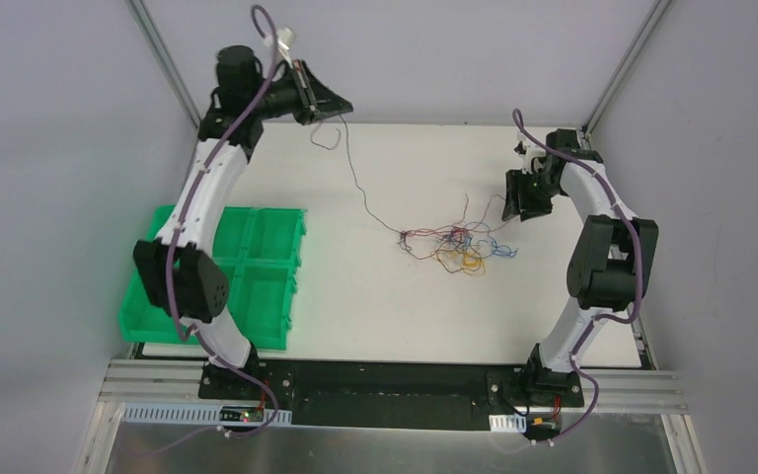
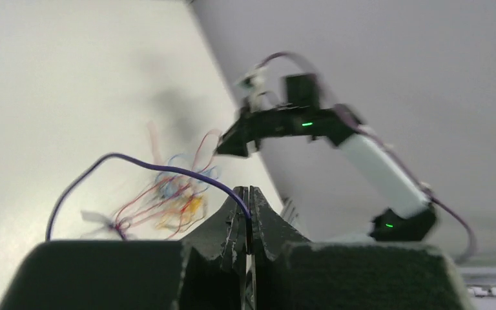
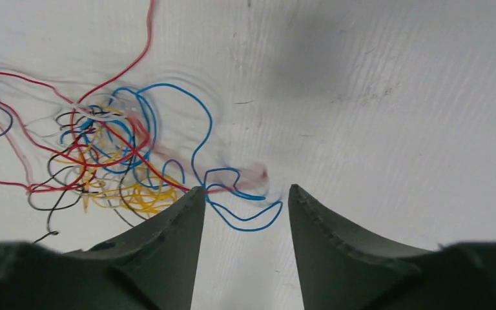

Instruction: Untangle the cables

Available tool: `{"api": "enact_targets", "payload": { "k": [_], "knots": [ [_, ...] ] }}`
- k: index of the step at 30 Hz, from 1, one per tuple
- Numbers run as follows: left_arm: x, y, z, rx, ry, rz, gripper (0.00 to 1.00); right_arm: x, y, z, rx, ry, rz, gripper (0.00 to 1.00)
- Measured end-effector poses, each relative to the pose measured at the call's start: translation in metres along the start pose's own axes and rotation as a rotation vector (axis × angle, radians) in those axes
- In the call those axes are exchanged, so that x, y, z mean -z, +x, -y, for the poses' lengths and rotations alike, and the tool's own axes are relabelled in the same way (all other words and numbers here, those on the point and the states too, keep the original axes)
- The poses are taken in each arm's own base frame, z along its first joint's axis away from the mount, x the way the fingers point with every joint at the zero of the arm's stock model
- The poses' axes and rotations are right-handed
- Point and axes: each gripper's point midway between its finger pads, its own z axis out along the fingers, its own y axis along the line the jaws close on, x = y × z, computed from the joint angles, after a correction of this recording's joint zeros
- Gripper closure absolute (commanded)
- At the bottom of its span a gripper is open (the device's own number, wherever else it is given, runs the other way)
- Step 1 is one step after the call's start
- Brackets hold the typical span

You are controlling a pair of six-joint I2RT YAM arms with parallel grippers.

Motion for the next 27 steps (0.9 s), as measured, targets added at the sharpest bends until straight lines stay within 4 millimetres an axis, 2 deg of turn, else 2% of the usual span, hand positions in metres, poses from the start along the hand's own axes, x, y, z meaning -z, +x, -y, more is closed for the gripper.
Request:
{"api": "enact_targets", "payload": {
  "k": [2,4,6,8,10,13,16,18,20,22,23,25,27],
  "knots": [
    [-0.025,0.026,-0.068,0.080,-0.123,-0.079,0.64,0.010,-0.007,-0.003,0.002,0.000,0.006,0.29],
    [-0.037,0.056,-0.127,0.148,-0.232,-0.163,0.40,0.018,-0.008,-0.005,0.001,-0.008,-0.001,0.25],
    [-0.038,0.084,-0.179,0.195,-0.344,-0.237,0.26,0.025,0.001,-0.010,0.000,-0.024,-0.030,0.25],
    [-0.034,0.104,-0.209,0.215,-0.420,-0.293,0.24,0.030,0.012,-0.018,0.004,-0.052,-0.065,0.26],
    [-0.026,0.117,-0.222,0.210,-0.465,-0.337,0.24,0.035,0.026,-0.031,0.017,-0.088,-0.102,0.27],
    [-0.022,0.121,-0.220,0.140,-0.466,-0.367,0.22,0.035,0.046,-0.059,0.070,-0.149,-0.150,0.26],
    [-0.023,0.129,-0.202,0.044,-0.427,-0.405,0.18,0.021,0.062,-0.089,0.160,-0.185,-0.201,0.24],
    [-0.022,0.144,-0.186,-0.022,-0.391,-0.442,0.16,0.007,0.066,-0.104,0.210,-0.195,-0.225,0.27],
    [-0.018,0.162,-0.167,-0.084,-0.351,-0.486,0.13,-0.014,0.067,-0.116,0.263,-0.190,-0.246,0.50],
    [-0.013,0.177,-0.152,-0.141,-0.314,-0.520,0.11,-0.033,0.070,-0.122,0.298,-0.183,-0.272,0.88],
    [-0.008,0.185,-0.143,-0.169,-0.291,-0.537,0.12,-0.041,0.073,-0.124,0.305,-0.184,-0.286,1.00],
    [0.002,0.193,-0.132,-0.221,-0.256,-0.546,0.11,-0.046,0.080,-0.131,0.294,-0.208,-0.313,1.00],
    [0.015,0.200,-0.122,-0.281,-0.218,-0.545,0.12,-0.041,0.082,-0.143,0.270,-0.266,-0.314,1.00]
  ]
}}
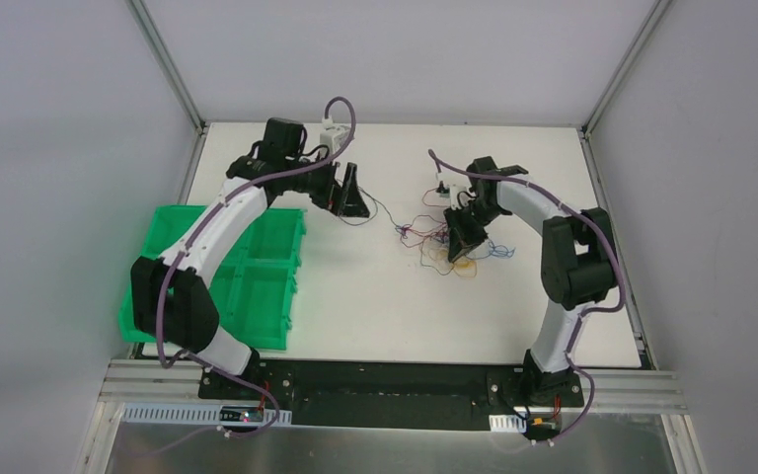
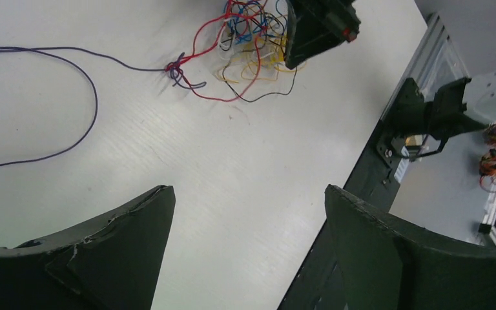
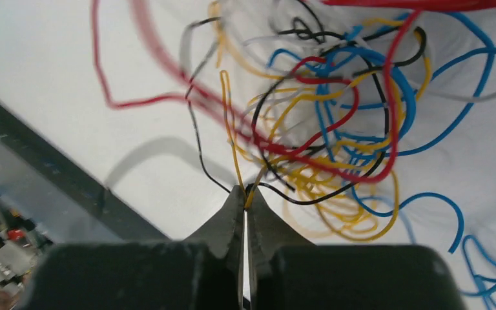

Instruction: Untangle the cables

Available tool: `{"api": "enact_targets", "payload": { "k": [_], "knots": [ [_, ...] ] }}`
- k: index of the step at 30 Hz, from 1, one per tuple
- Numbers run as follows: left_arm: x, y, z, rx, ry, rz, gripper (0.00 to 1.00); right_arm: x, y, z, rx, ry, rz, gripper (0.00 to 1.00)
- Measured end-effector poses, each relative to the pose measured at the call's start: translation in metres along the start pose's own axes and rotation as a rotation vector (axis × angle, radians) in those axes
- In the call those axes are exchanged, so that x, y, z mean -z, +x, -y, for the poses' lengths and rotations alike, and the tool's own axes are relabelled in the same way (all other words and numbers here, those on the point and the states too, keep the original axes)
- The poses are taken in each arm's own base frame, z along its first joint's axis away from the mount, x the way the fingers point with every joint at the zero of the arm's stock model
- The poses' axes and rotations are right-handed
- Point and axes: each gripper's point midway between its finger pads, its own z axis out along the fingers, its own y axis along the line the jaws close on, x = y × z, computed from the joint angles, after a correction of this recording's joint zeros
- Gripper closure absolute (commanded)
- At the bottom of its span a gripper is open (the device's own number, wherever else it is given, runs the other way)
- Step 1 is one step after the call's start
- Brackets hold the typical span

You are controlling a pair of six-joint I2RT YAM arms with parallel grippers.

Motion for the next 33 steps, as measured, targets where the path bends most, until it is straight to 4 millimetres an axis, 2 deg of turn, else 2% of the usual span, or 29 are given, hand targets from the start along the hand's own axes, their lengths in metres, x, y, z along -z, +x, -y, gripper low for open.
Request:
{"api": "enact_targets", "payload": {
  "k": [2,5,8,10,13,15,17,19,23,24,25,26,28,29,31,33],
  "knots": [
    [0.008,0.011,0.008,-0.069,0.014,0.013,0.13,0.011,-0.006,-0.023,-0.019,-0.091,0.048,1.00],
    [0.008,0.027,0.032,-0.206,0.069,0.004,0.15,0.043,-0.019,-0.061,-0.025,-0.209,0.163,1.00],
    [-0.010,0.046,0.062,-0.364,0.158,-0.031,0.18,0.084,-0.027,-0.105,0.017,-0.312,0.283,1.00],
    [-0.023,0.061,0.079,-0.466,0.217,-0.057,0.18,0.102,-0.028,-0.129,0.042,-0.372,0.321,1.00],
    [-0.039,0.080,0.100,-0.597,0.289,-0.077,0.21,0.117,-0.026,-0.154,0.039,-0.456,0.333,1.00],
    [-0.048,0.085,0.108,-0.676,0.313,-0.069,0.24,0.121,-0.027,-0.162,0.011,-0.497,0.328,1.00],
    [-0.057,0.087,0.113,-0.760,0.316,-0.048,0.34,0.124,-0.028,-0.166,-0.014,-0.521,0.322,1.00],
    [-0.063,0.086,0.116,-0.814,0.315,-0.029,0.51,0.126,-0.028,-0.170,-0.031,-0.544,0.318,1.00],
    [-0.069,0.077,0.115,-0.870,0.297,0.009,1.00,0.128,-0.028,-0.176,-0.050,-0.572,0.309,1.00],
    [-0.069,0.075,0.115,-0.874,0.297,0.014,1.00,0.129,-0.028,-0.176,-0.053,-0.574,0.308,1.00],
    [-0.069,0.076,0.115,-0.872,0.297,0.013,1.00,0.129,-0.029,-0.176,-0.058,-0.575,0.310,0.94],
    [-0.068,0.076,0.116,-0.862,0.297,0.010,1.00,0.130,-0.030,-0.175,-0.065,-0.576,0.315,0.79],
    [-0.069,0.073,0.117,-0.823,0.296,0.001,1.00,0.132,-0.032,-0.170,-0.090,-0.573,0.322,0.41],
    [-0.068,0.067,0.119,-0.779,0.294,-0.001,1.00,0.134,-0.035,-0.165,-0.104,-0.566,0.334,0.30],
    [-0.067,0.046,0.126,-0.683,0.297,0.012,1.00,0.142,-0.044,-0.148,-0.117,-0.531,0.387,0.19],
    [-0.062,0.012,0.134,-0.577,0.303,0.056,1.00,0.152,-0.055,-0.123,-0.128,-0.473,0.463,0.10]
  ]
}}
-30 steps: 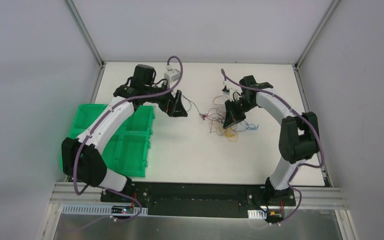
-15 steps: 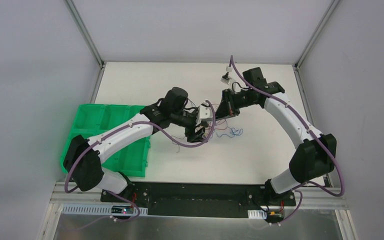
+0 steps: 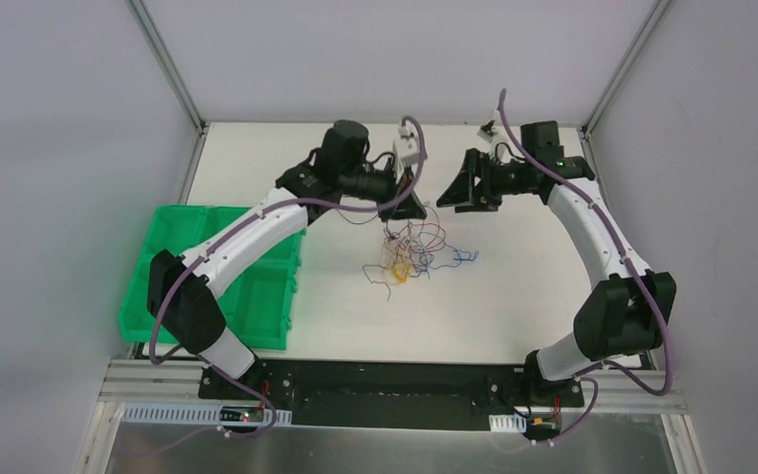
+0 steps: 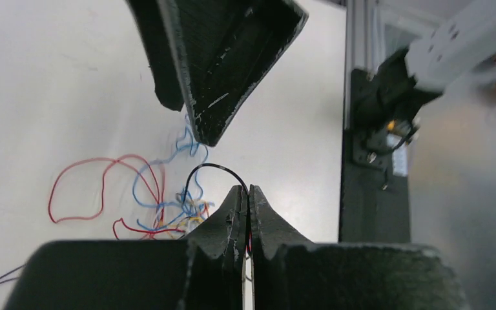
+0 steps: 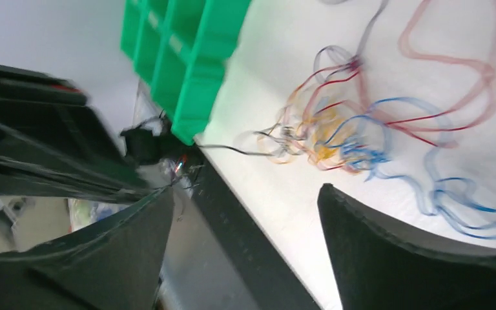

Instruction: Untangle the cables

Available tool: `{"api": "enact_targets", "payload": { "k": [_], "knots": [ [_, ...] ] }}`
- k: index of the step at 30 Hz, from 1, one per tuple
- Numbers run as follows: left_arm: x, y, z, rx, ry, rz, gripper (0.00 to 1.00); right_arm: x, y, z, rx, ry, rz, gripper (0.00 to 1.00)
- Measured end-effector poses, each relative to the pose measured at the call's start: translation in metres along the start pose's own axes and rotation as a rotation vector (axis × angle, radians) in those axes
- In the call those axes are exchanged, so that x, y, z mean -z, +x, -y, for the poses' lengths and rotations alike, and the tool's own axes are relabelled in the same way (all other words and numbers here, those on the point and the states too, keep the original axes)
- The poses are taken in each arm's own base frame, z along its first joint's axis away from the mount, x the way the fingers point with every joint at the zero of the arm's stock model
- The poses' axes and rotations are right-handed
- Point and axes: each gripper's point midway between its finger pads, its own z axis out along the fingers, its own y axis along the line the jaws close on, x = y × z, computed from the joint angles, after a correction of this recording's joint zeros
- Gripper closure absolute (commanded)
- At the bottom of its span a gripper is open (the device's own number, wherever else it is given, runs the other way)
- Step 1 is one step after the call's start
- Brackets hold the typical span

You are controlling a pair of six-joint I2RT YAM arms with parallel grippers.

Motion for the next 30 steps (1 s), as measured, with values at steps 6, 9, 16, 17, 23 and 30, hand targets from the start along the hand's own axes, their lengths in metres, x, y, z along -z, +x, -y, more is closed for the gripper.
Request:
{"api": "enact_targets", "payload": {
  "k": [6,9,16,17,23,30],
  "knots": [
    [0.012,-0.073,-0.009,0.233,0.033,0.133,1.00,0.042,-0.030,0.013,0.210,0.099,0.249,0.01],
    [0.009,-0.084,-0.007,0.369,0.071,0.152,1.00,0.051,-0.017,-0.025,0.443,0.060,0.363,0.00],
    [0.008,-0.112,-0.010,0.546,0.186,0.232,1.00,0.021,-0.015,-0.054,0.794,0.023,0.512,0.18],
    [0.010,-0.119,-0.008,0.549,0.203,0.246,1.00,0.015,-0.021,-0.046,0.797,0.041,0.521,0.23],
    [0.029,-0.163,0.008,0.492,0.276,0.324,1.00,-0.052,-0.022,0.046,0.700,0.185,0.449,0.48],
    [0.058,-0.212,0.022,0.401,0.290,0.407,1.00,-0.076,-0.038,0.066,0.750,0.228,0.479,0.67]
  ]
}}
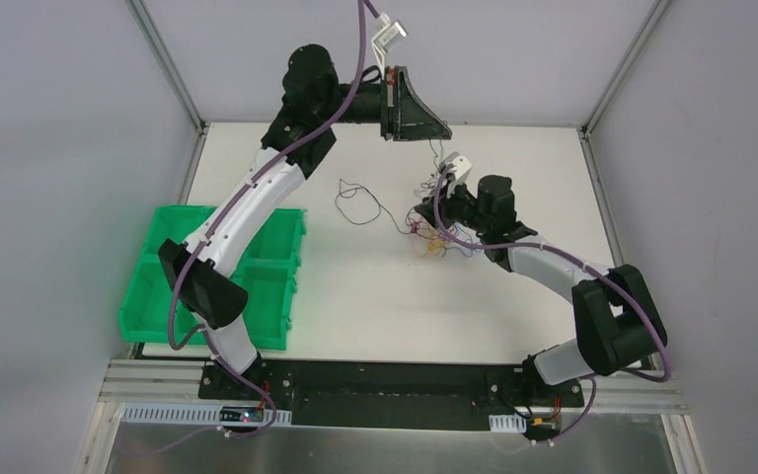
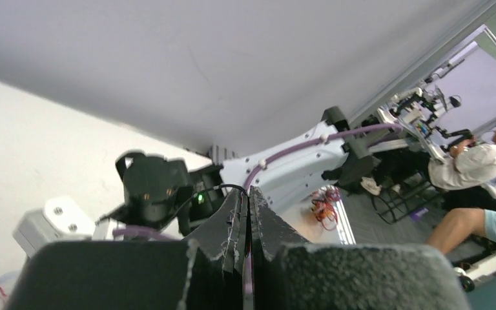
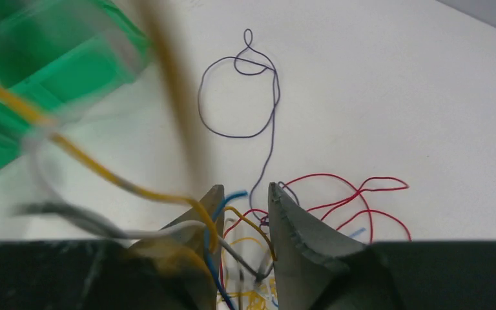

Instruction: Untangle the cables

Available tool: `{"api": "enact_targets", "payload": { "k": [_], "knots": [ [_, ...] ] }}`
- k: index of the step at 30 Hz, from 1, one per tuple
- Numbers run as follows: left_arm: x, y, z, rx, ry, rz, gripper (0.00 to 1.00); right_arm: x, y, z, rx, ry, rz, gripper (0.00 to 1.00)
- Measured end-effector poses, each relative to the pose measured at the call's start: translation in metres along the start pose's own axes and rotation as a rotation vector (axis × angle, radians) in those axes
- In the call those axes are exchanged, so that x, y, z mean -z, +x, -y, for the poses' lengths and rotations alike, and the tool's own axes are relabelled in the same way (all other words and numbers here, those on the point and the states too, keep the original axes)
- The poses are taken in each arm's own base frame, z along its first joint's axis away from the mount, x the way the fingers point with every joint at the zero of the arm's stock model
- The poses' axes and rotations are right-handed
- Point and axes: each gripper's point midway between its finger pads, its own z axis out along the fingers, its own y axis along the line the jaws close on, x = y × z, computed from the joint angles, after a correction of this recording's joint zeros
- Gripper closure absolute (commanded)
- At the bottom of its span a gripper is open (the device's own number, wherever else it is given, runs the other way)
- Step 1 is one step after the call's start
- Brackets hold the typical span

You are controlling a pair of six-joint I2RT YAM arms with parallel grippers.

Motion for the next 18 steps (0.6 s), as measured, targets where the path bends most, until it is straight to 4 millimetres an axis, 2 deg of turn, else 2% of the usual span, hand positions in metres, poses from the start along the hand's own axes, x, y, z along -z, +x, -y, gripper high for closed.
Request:
{"api": "enact_targets", "payload": {
  "k": [2,4,8,9,11,15,18],
  "knots": [
    [0.005,-0.018,0.011,-0.040,0.000,0.024,1.00,-0.004,0.005,0.007,0.033,0.017,-0.002,0.68],
    [0.014,-0.045,0.023,-0.106,-0.008,0.068,1.00,-0.002,0.016,0.013,0.069,0.030,-0.013,0.72],
    [0.038,-0.094,0.045,-0.251,-0.050,0.165,1.00,0.013,0.055,0.030,0.115,0.065,-0.092,0.81],
    [0.046,-0.105,0.052,-0.291,-0.063,0.190,1.00,0.017,0.063,0.035,0.123,0.075,-0.114,0.84],
    [0.059,-0.124,0.066,-0.366,-0.085,0.238,1.00,0.026,0.079,0.047,0.146,0.095,-0.165,0.98],
    [0.076,-0.147,0.088,-0.468,-0.113,0.308,1.00,0.043,0.099,0.070,0.199,0.130,-0.246,1.00],
    [0.091,-0.158,0.092,-0.507,-0.152,0.347,1.00,0.057,0.115,0.088,0.236,0.151,-0.312,1.00]
  ]
}}
